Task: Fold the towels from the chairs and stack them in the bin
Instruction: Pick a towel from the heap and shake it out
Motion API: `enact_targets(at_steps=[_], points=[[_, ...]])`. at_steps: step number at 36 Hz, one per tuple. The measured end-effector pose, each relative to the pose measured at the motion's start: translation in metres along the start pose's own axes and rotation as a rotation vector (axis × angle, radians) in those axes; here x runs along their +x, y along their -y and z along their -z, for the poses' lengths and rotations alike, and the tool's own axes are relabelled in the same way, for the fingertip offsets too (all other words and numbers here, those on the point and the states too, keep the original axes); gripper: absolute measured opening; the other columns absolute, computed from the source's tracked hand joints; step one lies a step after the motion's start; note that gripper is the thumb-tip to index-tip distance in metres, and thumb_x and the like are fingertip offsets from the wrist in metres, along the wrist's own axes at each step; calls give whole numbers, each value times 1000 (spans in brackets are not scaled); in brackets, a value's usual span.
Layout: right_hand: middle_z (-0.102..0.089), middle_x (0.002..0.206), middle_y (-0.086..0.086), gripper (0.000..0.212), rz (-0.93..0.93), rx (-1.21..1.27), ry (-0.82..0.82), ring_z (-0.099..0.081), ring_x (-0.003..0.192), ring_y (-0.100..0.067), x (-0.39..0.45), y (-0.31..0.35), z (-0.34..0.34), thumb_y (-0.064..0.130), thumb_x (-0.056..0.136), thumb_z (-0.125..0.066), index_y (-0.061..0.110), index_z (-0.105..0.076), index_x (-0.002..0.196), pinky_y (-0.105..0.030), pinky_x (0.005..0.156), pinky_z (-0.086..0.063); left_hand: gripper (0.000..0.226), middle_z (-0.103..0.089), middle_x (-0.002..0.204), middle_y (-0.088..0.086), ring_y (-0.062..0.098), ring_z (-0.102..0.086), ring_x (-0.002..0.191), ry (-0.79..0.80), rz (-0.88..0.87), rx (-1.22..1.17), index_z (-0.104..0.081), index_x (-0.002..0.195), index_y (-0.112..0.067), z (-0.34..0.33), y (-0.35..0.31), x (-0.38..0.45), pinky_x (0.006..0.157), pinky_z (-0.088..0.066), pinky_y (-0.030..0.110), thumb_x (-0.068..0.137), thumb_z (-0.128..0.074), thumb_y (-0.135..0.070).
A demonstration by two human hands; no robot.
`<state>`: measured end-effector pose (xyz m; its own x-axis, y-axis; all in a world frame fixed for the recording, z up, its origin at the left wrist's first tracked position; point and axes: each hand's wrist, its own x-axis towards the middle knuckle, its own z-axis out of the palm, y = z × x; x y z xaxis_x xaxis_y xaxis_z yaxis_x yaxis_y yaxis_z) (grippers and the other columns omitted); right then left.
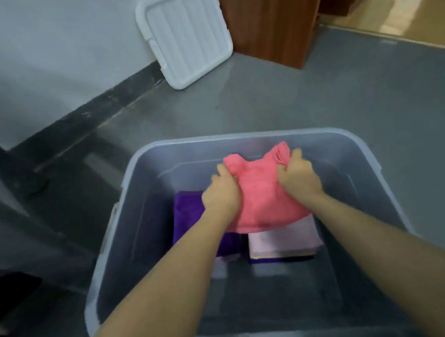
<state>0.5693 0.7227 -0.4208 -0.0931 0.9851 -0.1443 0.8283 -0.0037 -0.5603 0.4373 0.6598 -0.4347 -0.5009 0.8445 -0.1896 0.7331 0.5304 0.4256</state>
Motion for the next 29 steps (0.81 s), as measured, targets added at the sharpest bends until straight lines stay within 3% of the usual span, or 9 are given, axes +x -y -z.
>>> enact_targets(at_steps=[7, 10, 13, 15, 21, 23, 26, 29], points=[[-54, 121, -30, 32, -107, -50, 63, -55, 108, -46, 24, -63, -33, 18, 95, -46, -4, -39, 118, -45, 82, -45, 31, -49, 131, 17, 37, -52, 119, 189, 66, -7, -32, 127, -4, -70, -9, 18, 89, -42, 43, 101, -32, -21], [-52, 122, -28, 29, -116, -61, 124, -55, 108, -44, 29, -82, -50, 9, 93, -45, -5, -39, 118, -44, 80, -45, 45, -42, 137, 20, 36, -47, 125, 297, 99, -29, -20, 139, -1, -92, -5, 22, 96, -38, 43, 97, -33, -7], [-54, 121, -26, 31, -179, 4, 187, -56, 106, -43, 32, -96, -62, 5, 90, -44, -2, -38, 119, -44, 83, -46, 65, -34, 140, 19, 37, -42, 125, 392, 30, 14, -10, 146, -18, -106, -1, 22, 101, -34, 45, 91, -44, -8], [-58, 115, -25, 31, -210, 65, 186, -59, 100, -42, 33, -103, -68, 7, 87, -47, 1, -39, 117, -42, 82, -48, 66, -29, 139, 18, 38, -40, 124, 435, -20, 80, -14, 145, -27, -114, 0, 21, 100, -35, 45, 90, -47, -11], [-62, 102, -23, 30, -128, 219, 93, -62, 89, -39, 31, -111, -71, 2, 85, -49, 5, -38, 112, -41, 73, -50, 60, -19, 142, 16, 39, -31, 127, 468, -22, 156, -23, 145, -27, -126, 6, 20, 103, -35, 46, 91, -45, -13], [-57, 108, -24, 34, -83, 80, 38, -60, 91, -42, 31, -110, -70, 2, 87, -46, 4, -36, 119, -43, 72, -48, 60, -18, 143, 15, 37, -28, 128, 417, -87, 236, -25, 144, -28, -126, 6, 18, 104, -33, 45, 90, -47, -15], [-42, 124, -20, 47, 13, -323, -16, -56, 98, -41, 28, -113, -71, 2, 90, -40, 9, -32, 136, -44, 73, -45, 56, -13, 148, 14, 35, -25, 130, 394, -195, 330, -28, 143, -25, -125, 7, 13, 106, -29, 44, 92, -47, -17], [-42, 123, -21, 47, 88, -499, -77, -49, 101, -40, 23, -118, -73, -1, 89, -38, 10, -40, 135, -48, 81, -42, 50, -10, 152, 12, 36, -23, 133, 427, -242, 367, -33, 141, -19, -120, 8, 9, 108, -27, 46, 92, -45, -19]])
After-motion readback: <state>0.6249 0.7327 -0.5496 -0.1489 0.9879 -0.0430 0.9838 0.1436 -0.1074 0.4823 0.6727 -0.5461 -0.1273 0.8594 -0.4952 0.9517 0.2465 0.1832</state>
